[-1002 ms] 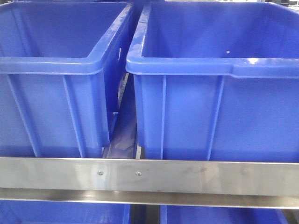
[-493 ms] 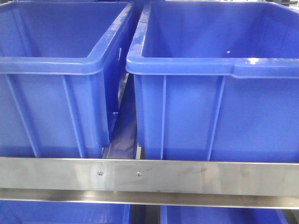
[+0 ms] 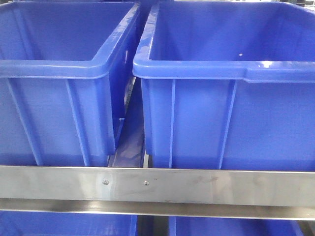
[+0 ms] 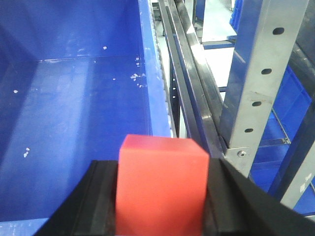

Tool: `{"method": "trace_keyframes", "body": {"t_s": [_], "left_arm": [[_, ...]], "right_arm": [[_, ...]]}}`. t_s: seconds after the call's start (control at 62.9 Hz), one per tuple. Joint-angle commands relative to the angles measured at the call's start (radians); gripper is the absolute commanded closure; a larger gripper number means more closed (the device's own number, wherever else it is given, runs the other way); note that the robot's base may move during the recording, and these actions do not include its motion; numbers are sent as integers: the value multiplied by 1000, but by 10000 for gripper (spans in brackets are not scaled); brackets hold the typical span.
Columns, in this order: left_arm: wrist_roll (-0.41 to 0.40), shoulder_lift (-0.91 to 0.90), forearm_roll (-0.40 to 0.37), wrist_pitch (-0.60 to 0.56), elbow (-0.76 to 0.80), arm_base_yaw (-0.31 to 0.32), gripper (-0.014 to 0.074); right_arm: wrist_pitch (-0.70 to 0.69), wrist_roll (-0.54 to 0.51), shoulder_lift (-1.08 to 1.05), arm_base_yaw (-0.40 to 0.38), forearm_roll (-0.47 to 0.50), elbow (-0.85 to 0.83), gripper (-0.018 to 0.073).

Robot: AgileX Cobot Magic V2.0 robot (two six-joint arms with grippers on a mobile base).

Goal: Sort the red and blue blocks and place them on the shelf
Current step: 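Move both held cubes over the blue bins on the shelf, then open the left and right grippers to drop both cubes into bins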

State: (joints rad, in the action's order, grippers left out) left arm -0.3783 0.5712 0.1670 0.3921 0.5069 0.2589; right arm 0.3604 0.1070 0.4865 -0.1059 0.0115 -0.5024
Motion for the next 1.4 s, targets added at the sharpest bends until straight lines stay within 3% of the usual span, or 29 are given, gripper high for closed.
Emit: {"method": "trace_keyframes", "body": {"t_s": [0.0,1.05,1.384], "left_arm": [[-8,-1,7,-84,30,-3,463],[-8,-1,7,-88,30,-3,463],[-8,27,7,-319,45,-3,463]], "right_arm": [[-91,-8,2,-9,-11,-28,505],[-115,-8,3,-9,-11,-21,505],[-155,-8,45,6,-11,-26,505]]}}
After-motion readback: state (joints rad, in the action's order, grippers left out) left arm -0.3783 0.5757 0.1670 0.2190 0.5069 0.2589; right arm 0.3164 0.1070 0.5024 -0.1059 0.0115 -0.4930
